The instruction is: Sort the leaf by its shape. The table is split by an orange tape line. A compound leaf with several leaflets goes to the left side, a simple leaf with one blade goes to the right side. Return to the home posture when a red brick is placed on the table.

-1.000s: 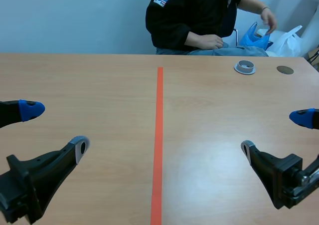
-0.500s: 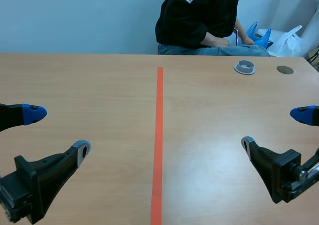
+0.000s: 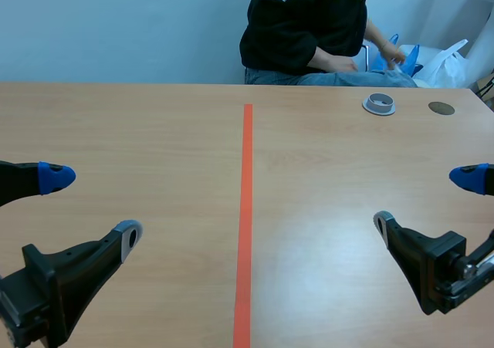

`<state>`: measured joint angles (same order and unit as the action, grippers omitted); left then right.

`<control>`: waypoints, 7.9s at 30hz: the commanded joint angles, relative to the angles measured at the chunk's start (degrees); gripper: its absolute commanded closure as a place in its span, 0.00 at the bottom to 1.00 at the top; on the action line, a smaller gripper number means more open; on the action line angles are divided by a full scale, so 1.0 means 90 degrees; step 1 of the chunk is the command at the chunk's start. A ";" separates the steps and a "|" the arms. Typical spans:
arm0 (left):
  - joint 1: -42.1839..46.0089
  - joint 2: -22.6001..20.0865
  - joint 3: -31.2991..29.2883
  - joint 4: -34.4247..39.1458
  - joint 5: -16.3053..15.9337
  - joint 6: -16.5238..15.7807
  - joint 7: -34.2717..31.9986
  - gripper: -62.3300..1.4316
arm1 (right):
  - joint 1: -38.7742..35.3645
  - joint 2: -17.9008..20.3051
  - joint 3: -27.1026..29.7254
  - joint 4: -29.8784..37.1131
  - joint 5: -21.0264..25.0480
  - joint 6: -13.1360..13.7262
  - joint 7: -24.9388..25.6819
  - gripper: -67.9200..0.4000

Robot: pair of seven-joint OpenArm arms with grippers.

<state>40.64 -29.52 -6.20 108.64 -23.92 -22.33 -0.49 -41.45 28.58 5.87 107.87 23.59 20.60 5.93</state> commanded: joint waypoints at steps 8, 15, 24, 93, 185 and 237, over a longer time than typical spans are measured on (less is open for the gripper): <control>0.0015 0.0012 -0.0024 0.0109 -0.0044 0.0005 -0.0104 0.00 | 0.0058 0.0034 0.0051 0.0029 0.0046 -0.0017 0.0070 0.00; 0.0012 0.0012 -0.0024 0.0109 -0.0034 0.0007 -0.0104 0.00 | 0.0058 0.0034 0.0051 0.0029 0.0046 -0.0017 0.0070 0.00; 0.0012 0.0012 -0.0024 0.0109 -0.0034 0.0007 -0.0104 0.00 | 0.0058 0.0034 0.0051 0.0029 0.0046 -0.0017 0.0070 0.00; 0.0015 0.0012 -0.0029 0.0109 0.0231 0.0005 -0.0107 0.00 | 0.1860 0.0155 -0.0872 -0.1054 -0.0199 0.1338 -0.0029 0.00; 0.0015 0.0012 -0.0029 0.0112 0.0282 -0.0066 0.0090 0.00 | 0.3679 -0.0403 0.1105 -0.3628 0.0741 0.0809 -0.0457 0.97; 0.0015 0.0010 -0.0029 0.0112 0.0282 -0.0063 0.0090 0.00 | 0.5836 -0.0483 -0.0345 -0.6700 -0.0073 -0.0512 0.0976 0.00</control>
<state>40.62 -29.54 -6.20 108.64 -20.86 -22.74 1.06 10.74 22.33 1.52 45.01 22.15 15.66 13.67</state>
